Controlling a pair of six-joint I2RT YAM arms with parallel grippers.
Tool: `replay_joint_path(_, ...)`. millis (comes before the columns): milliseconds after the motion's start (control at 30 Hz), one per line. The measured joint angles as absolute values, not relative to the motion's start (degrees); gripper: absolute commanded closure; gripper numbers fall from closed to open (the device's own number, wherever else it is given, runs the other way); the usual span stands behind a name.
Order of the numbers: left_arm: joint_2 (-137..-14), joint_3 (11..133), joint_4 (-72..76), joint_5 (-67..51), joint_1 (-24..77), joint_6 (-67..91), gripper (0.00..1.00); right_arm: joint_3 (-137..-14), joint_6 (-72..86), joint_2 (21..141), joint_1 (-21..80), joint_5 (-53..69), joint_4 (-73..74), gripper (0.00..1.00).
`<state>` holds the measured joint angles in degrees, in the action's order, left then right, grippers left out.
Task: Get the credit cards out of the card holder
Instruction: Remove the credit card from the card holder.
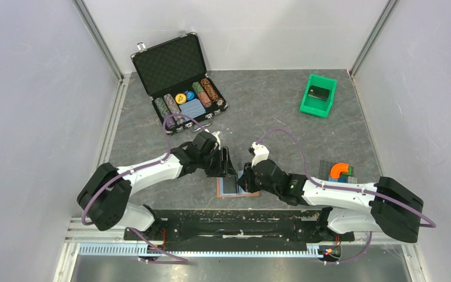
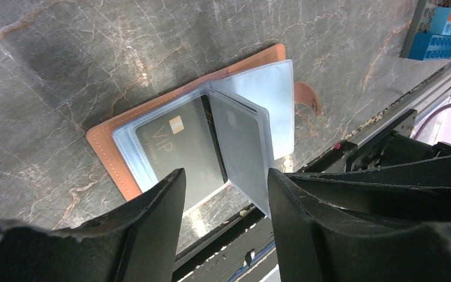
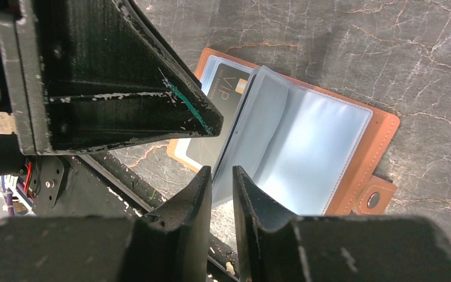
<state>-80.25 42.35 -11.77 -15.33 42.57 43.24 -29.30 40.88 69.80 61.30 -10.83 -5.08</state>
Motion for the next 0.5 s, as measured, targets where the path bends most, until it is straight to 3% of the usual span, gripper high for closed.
replay_joint_path(500, -81.73, 42.35, -10.07, -16.62, 42.57, 43.24, 0.40, -29.23, 40.86, 69.80, 61.30, -10.90, -4.64, 0.74)
